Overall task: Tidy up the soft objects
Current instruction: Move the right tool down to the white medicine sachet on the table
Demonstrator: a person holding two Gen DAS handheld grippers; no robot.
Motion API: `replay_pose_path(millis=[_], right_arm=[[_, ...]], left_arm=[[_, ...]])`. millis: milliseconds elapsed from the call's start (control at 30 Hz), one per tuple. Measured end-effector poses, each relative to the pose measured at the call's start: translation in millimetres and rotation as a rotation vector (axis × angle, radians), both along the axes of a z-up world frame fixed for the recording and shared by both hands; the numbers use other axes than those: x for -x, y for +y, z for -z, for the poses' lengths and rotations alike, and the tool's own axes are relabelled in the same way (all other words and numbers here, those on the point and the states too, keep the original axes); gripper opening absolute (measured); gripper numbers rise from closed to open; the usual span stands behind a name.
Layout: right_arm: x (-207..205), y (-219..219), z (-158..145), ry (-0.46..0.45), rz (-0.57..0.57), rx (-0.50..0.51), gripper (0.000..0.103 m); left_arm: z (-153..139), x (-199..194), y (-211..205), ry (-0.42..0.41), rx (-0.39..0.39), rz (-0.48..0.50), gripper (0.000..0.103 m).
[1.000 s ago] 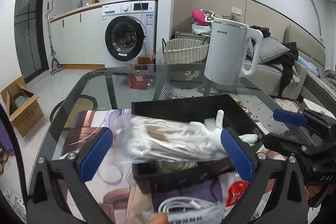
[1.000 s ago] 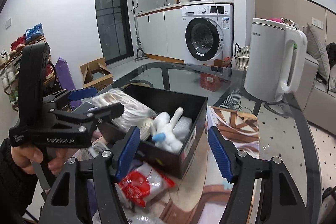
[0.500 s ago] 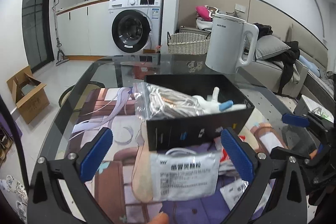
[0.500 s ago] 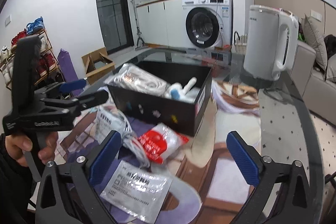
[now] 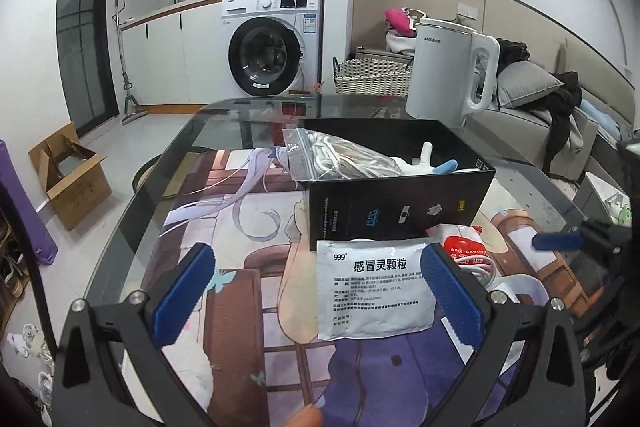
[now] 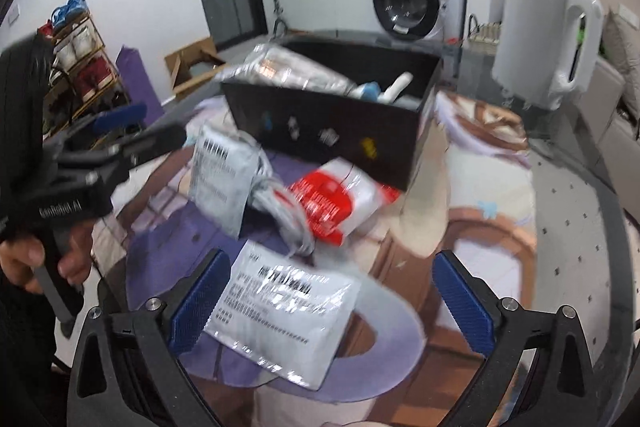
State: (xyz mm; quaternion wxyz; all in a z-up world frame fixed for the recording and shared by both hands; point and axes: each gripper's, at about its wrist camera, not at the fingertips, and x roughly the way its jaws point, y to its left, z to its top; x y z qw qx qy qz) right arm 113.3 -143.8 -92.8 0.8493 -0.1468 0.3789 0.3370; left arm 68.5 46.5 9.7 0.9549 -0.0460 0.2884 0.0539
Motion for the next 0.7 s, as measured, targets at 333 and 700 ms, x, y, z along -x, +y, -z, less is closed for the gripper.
replay_pose_path(millis=[333, 700], right_arm=[[10, 22, 19, 0.055, -0.048, 0.039, 0.102], [17, 34, 34, 0.009, -0.043, 0.151, 0.102]], left_arm=[[1, 0, 2, 0.007, -0.002, 0.001, 0.103], [8, -3, -1, 0.034, -0.002, 0.009, 0.103]])
